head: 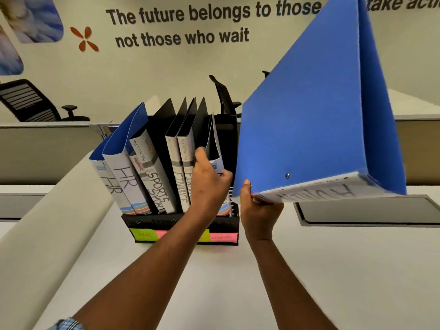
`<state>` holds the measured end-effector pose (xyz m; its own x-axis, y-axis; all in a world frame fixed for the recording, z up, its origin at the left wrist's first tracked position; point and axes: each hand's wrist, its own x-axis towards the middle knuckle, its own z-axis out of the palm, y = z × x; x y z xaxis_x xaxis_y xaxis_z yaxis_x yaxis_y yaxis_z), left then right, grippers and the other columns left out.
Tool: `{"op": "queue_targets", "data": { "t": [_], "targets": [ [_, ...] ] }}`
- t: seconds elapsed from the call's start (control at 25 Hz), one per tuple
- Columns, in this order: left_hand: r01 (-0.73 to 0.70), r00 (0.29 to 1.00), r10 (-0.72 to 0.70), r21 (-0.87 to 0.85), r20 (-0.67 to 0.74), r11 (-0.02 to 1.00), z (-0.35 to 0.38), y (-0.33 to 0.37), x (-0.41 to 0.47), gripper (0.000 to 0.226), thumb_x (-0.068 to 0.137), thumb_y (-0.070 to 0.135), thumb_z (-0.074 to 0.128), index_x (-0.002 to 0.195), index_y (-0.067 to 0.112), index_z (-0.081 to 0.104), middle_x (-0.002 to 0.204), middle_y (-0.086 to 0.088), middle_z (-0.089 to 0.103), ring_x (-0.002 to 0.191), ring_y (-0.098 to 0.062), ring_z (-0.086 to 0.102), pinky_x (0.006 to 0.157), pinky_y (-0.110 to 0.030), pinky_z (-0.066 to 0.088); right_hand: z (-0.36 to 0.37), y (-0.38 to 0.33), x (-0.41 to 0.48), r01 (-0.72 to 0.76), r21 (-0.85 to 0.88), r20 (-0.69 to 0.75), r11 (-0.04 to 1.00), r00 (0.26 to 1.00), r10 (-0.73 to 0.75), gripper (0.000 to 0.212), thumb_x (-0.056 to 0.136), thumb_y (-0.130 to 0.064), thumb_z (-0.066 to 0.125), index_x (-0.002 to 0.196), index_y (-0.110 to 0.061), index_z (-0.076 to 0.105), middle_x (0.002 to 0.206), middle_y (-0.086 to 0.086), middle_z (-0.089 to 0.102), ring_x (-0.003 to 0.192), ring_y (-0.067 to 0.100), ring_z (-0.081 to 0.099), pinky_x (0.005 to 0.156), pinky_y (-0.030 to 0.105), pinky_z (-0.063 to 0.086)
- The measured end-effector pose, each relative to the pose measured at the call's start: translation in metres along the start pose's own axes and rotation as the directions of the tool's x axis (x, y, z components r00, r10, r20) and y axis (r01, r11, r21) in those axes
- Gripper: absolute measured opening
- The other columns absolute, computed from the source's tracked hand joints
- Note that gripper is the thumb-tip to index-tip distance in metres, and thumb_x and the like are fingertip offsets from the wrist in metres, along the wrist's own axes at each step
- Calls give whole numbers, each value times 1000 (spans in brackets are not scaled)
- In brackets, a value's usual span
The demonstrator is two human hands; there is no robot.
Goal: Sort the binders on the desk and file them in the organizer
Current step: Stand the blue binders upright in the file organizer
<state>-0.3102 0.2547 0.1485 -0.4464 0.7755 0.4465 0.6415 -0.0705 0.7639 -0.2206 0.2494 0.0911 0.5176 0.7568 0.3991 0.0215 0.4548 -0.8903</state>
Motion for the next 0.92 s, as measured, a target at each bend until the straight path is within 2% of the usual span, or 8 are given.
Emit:
{"op": "queue_targets", "data": {
  "t": [0.12,0.24,0.36,0.48,0.6,0.64,0.8,0.92],
  "targets": [
    [53,999,-53,-3,-12,999,-3,-1,0,65,74,12,61,132,12,31,89,-16,62,76,-31,61,65,-40,54,3,-9,0,11,73,46,997,999,-14,32,75,-31,69,77,-2,54,76,22,67,70,21,62,77,16,49],
    [61,998,-61,12,-9,998,-3,1,-1,62,75,13,63,129,13,33,87,-15,61,76,-31,60,65,-41,52,7,-14,1,88,27,96,996,991,-91,36,75,-24,70,62,8,58,64,15,67,62,23,67,74,13,49],
    [58,998,-58,-2,-1,998,-3,1,-2,59,77,16,63,128,14,33,86,-15,61,74,-30,59,65,-41,52,11,-10,5,100,-17,147,995,984,-97,38,74,-27,69,54,1,53,54,10,62,52,20,61,64,10,44],
    [56,998,-55,-56,26,997,-5,0,-2,56,79,19,63,127,18,34,85,-11,61,73,-26,61,63,-36,52,15,-4,10,135,-49,198,990,972,-123,31,73,-24,71,66,4,59,65,17,65,59,23,60,64,3,40],
    [54,997,-46,-136,58,989,-7,-5,-1,55,82,22,66,127,22,35,76,3,59,64,-7,59,49,-9,43,19,1,11,166,-45,231,985,961,-151,30,70,-18,72,80,9,63,80,21,69,70,21,62,67,0,42],
    [56,996,-45,-161,72,985,-8,-7,-1,56,83,22,67,129,24,35,76,7,58,63,1,58,48,-5,41,19,3,12,174,-47,252,984,955,-157,33,70,-18,72,86,9,64,86,20,70,75,19,63,69,0,43],
    [87,992,-64,-228,110,970,-8,-12,-2,61,84,23,68,134,29,33,78,19,56,68,20,58,49,3,38,17,14,15,202,13,353,979,915,-193,51,72,-15,76,117,4,59,120,3,61,106,8,59,85,7,47],
    [93,990,-70,-205,119,974,-8,-12,-4,64,84,27,68,136,31,31,79,16,56,64,12,59,50,4,38,18,22,17,165,30,365,986,916,-164,56,74,-17,76,123,1,56,123,-4,57,111,0,54,88,11,49]
  ]
}}
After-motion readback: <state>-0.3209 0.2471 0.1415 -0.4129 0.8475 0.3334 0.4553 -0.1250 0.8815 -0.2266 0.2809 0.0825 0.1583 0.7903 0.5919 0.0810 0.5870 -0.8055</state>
